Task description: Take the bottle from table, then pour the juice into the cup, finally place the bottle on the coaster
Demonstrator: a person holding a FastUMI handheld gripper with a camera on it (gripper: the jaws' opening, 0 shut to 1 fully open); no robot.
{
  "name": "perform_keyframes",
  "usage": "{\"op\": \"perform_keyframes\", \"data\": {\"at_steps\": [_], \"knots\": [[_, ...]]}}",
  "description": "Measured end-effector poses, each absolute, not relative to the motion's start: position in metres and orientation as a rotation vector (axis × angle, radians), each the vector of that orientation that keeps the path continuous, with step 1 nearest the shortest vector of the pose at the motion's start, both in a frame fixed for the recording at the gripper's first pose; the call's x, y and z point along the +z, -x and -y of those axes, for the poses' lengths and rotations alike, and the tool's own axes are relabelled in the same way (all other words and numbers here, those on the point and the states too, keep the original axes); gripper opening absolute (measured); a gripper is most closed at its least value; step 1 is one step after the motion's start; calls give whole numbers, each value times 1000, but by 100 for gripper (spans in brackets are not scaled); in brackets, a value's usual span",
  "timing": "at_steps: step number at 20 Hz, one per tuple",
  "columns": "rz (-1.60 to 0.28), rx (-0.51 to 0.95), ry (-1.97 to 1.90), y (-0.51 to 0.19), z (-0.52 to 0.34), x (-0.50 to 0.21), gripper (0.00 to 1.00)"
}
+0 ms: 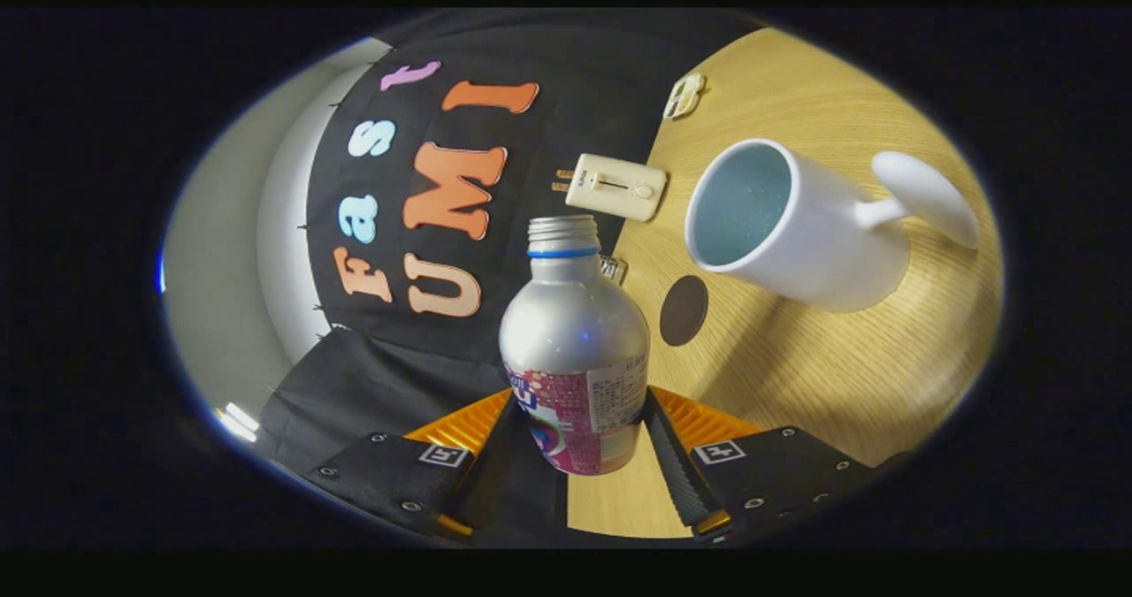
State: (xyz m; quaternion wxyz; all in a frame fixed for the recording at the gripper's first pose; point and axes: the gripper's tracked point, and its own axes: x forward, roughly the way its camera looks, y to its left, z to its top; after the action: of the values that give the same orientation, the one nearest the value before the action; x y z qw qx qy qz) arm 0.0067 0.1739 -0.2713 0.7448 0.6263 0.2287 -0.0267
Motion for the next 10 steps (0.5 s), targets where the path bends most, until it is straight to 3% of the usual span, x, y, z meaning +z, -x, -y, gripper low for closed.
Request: {"op": "perform_keyframes", "data": {"at_steps": [10], "knots": [[-434,-48,-1544,-9,-173,-252,77]]}}
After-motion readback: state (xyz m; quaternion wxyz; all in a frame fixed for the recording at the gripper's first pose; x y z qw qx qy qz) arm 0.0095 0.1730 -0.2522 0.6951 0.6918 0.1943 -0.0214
